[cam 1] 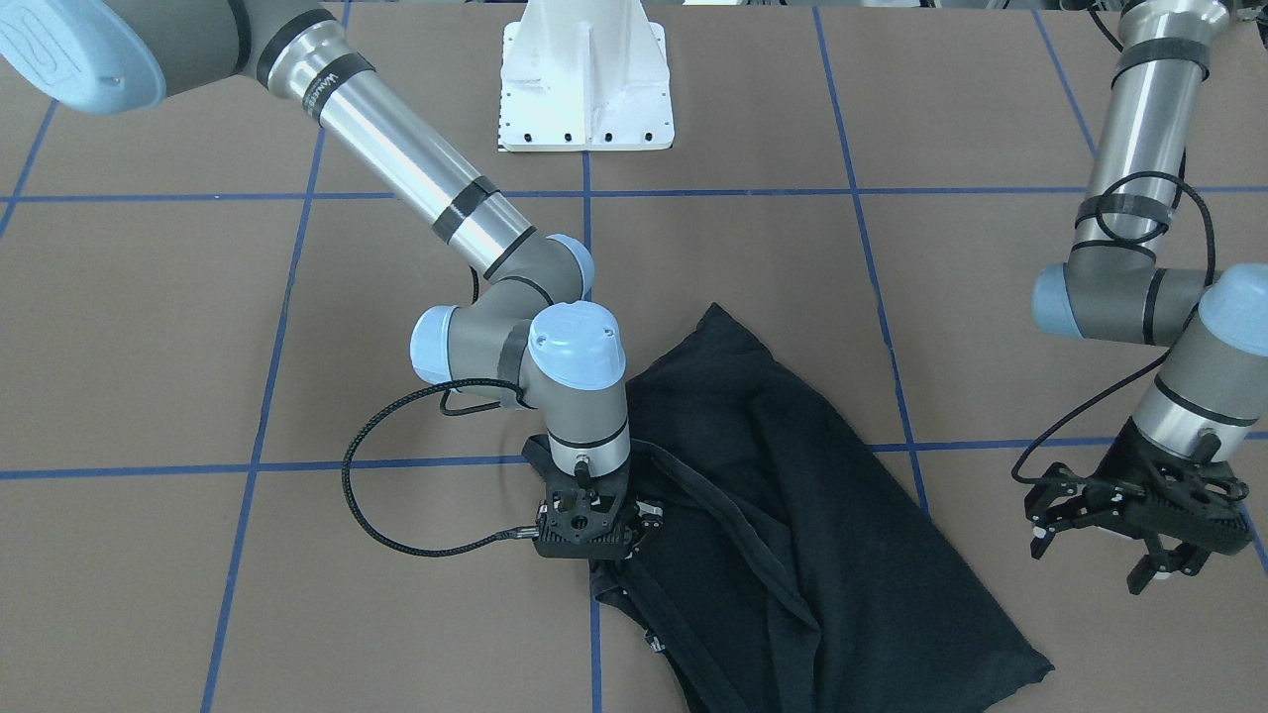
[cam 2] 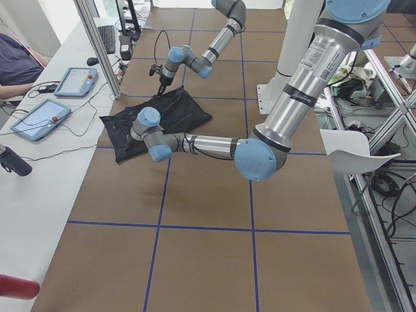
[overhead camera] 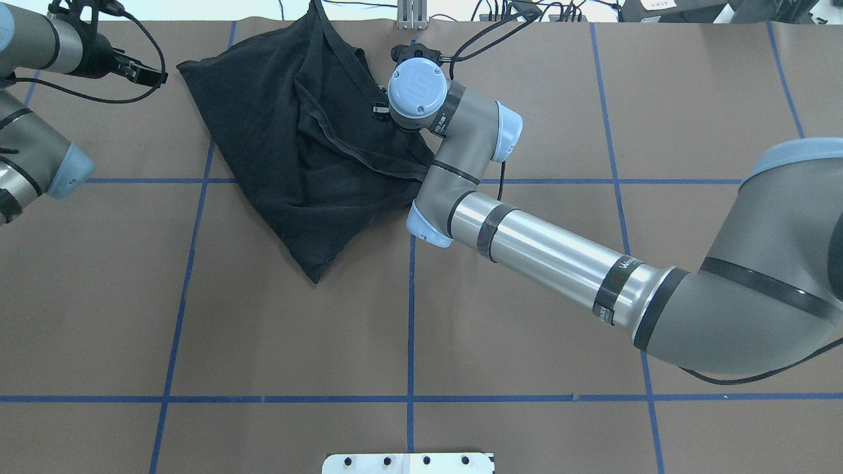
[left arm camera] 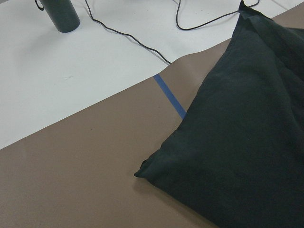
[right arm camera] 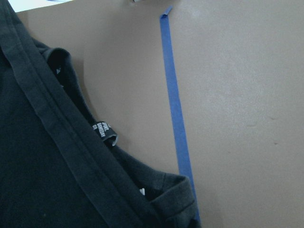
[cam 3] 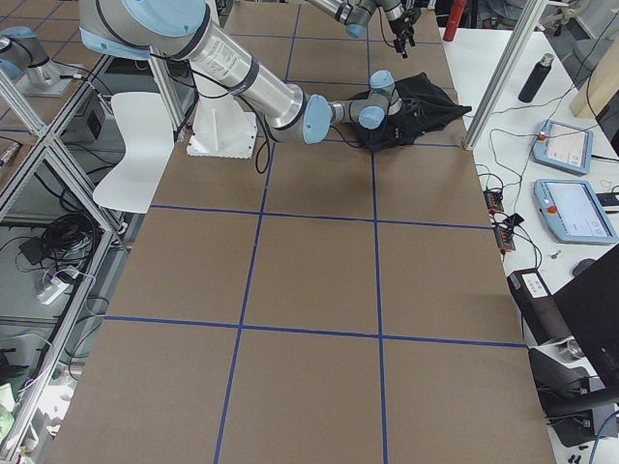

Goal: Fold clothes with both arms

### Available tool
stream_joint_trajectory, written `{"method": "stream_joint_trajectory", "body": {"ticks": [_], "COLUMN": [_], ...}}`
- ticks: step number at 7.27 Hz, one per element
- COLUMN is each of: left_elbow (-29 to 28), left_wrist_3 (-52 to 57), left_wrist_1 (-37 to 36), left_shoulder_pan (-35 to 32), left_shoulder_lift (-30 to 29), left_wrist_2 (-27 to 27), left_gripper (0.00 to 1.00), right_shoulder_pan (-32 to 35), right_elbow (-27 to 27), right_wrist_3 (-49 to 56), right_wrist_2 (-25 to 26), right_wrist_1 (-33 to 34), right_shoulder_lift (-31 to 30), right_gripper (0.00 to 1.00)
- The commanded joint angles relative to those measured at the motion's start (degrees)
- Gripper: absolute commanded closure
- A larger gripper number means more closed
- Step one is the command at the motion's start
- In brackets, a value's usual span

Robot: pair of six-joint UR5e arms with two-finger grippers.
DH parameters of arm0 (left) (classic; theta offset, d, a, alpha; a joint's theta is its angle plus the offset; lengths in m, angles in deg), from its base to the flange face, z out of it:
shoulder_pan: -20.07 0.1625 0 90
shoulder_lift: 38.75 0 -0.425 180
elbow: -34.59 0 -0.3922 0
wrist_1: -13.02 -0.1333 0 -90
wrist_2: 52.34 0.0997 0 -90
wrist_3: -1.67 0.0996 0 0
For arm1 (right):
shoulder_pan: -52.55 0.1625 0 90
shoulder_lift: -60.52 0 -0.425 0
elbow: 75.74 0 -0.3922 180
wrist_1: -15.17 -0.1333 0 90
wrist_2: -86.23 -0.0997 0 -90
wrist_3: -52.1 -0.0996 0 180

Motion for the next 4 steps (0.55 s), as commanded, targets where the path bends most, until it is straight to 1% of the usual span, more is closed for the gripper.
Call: {"method": "stream_joint_trajectory", "body": {"ticks": [1, 2, 4], "left_elbow": [0.0, 0.0, 0.0], "left_wrist_3": [-0.7, -0.7, -0.8], "left_wrist_1": [0.0, 0.0, 0.0], "left_shoulder_pan": [0.0, 0.0, 0.1], "left_shoulder_lift": [0.0, 0.0, 0.0], "left_wrist_2": [0.0, 0.0, 0.0], "left_gripper": [0.00, 0.00, 0.00], "right_shoulder_pan": [0.0, -0.3, -0.5], "right_elbow": [0.5, 0.6, 4.7], "right_wrist_3": [-0.3, -0.3, -0.3], "right_wrist_2": [-0.7, -1.1, -1.1], "right_wrist_1": [0.4, 0.4, 1.3], "right_shoulder_lift": [0.5, 0.5, -1.1], "right_gripper": [1.00, 1.00, 1.00]}}
